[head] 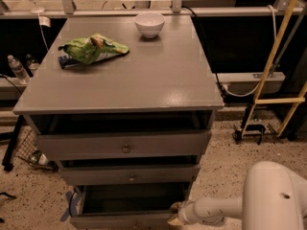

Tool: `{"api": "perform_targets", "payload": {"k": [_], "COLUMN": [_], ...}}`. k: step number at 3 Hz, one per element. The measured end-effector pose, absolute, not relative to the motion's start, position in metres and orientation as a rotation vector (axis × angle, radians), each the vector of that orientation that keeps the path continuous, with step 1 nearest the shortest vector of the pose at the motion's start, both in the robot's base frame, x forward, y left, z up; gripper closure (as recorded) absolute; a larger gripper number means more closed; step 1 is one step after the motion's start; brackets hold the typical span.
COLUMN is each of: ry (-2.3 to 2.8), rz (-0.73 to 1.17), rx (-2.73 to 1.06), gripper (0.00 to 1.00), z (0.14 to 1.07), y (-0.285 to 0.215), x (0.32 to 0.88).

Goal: Open bottom drawer

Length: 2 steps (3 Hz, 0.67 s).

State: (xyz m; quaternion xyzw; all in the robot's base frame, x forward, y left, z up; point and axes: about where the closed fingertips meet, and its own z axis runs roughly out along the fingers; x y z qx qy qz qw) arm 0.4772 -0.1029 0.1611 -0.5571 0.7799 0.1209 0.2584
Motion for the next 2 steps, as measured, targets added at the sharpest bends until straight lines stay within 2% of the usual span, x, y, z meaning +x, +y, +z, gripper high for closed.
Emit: {"api": "perform_targets", "payload": {"k": [2], "ry": [2.145], "rz": [0.323], "rx": [-1.478], "gripper": [0.99], "z": [0.161], "y": [-0.107], "x": [0.456]}}
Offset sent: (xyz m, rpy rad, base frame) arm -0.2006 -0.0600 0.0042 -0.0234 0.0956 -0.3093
